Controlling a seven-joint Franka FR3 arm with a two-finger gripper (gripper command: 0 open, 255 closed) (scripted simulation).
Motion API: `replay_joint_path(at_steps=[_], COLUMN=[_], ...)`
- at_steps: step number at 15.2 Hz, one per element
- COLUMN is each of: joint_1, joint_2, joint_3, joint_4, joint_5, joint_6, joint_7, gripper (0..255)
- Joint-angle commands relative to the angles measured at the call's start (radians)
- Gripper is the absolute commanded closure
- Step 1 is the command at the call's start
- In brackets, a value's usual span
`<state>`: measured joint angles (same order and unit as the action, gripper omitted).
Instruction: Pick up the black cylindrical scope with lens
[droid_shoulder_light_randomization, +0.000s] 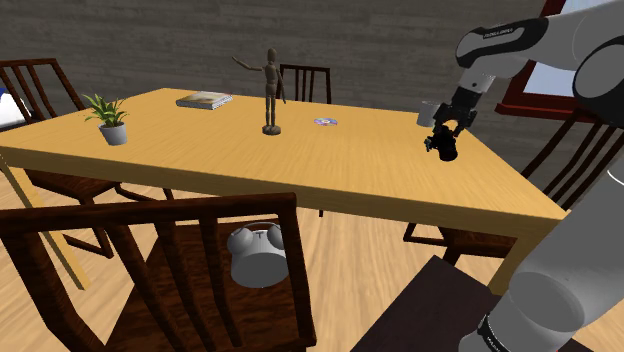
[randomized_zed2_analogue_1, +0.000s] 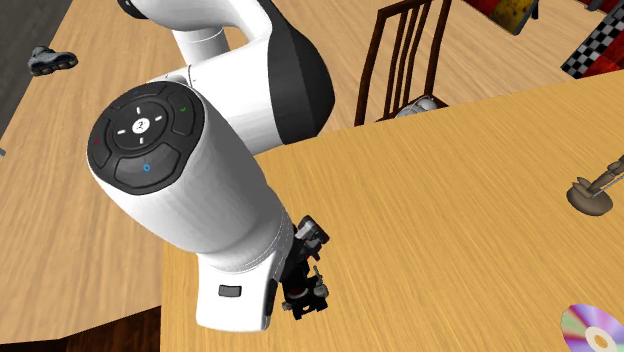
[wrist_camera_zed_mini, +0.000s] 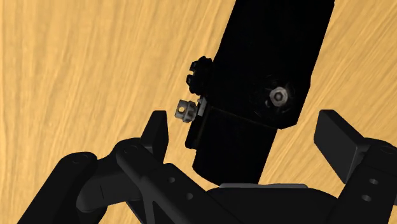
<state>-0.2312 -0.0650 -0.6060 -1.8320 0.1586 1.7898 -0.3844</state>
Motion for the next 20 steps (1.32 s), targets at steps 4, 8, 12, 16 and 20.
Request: replay_joint_path(at_steps=[4, 8, 12, 16, 20], joint_1=[-0.001, -0.001, 0.0, 0.0, -0.001], joint_2=[0.0, 0.0, -0.001, 0.004, 0.013], joint_3=[-0.001, -0.001, 0.0, -0.001, -0.004], joint_4=[-0.004, -0.004, 0.022, 0.08, 0.142], joint_5=[0.0, 0.0, -0.001, 0.0, 0.004], joint_6=[0.004, 0.004, -0.021, -0.075, -0.13], joint_7=[-0.002, -0.002, 0.003, 0.01, 0.015], gripper=[255, 255, 255, 255, 255])
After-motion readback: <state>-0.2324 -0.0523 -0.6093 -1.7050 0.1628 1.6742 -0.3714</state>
